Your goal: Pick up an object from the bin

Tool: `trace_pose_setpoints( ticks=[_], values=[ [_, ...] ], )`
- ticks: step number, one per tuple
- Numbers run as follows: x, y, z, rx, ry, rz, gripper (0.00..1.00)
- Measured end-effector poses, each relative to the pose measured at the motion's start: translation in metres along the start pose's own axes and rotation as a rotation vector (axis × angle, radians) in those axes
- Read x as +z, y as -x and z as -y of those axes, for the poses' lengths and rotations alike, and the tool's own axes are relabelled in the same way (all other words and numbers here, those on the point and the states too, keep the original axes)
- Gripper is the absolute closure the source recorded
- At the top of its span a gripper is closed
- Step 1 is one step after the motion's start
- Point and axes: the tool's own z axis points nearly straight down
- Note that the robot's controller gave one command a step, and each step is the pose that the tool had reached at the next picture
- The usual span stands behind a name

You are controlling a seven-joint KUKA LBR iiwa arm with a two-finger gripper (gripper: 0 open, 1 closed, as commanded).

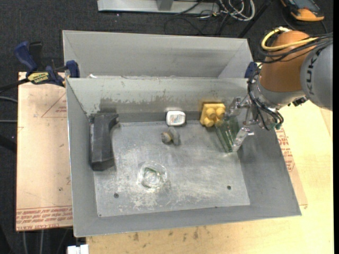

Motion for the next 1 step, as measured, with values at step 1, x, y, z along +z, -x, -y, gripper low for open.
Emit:
trace_pose_setpoints(
  ticks=[1],
  values=[
    [0.0334,0.0113,0.0022,0.137,0.01,0.015,1.0]
  ],
)
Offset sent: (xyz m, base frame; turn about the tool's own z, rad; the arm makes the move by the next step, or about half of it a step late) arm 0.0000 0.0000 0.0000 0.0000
